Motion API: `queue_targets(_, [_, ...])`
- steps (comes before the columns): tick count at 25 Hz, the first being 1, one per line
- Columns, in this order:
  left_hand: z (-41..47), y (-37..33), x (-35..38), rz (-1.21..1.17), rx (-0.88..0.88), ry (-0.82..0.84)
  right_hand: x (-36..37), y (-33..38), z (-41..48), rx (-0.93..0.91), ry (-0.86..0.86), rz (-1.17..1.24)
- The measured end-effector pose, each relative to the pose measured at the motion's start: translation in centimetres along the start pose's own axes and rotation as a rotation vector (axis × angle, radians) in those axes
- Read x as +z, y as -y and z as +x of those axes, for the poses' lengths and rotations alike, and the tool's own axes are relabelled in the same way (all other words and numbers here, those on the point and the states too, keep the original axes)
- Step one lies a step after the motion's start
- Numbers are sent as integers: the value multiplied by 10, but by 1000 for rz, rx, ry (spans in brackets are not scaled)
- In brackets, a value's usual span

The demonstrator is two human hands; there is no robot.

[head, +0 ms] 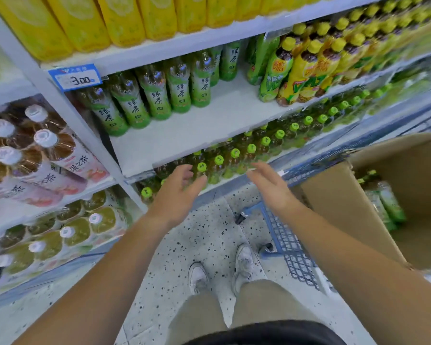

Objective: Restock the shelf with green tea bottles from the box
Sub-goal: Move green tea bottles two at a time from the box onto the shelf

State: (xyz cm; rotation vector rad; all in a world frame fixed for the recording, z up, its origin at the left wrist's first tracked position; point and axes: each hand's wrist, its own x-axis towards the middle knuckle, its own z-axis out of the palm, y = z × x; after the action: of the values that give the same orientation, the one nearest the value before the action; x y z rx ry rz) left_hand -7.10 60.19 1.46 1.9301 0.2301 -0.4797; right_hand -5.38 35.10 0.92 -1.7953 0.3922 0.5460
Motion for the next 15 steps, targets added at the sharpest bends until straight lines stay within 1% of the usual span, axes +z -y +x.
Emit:
queue_targets(3, [-24, -8, 6, 27, 43, 18, -14, -7, -35, -17, -27, 24])
queue_targets(5, [-40, -19, 16, 28, 65, 38, -28, -7, -62, -1, -77, 27])
queue_targets(9, [-71, -43, 45, 27, 60, 113, -54, -14, -112, 9, -148, 8])
queue_targets(12, [-80, -62, 70, 7, 78, 147, -70, -23, -136, 4, -203, -21])
queue_targets(15, [-92, -84, 97, -37, 79, 223, -93, -33, -159, 19, -257, -98])
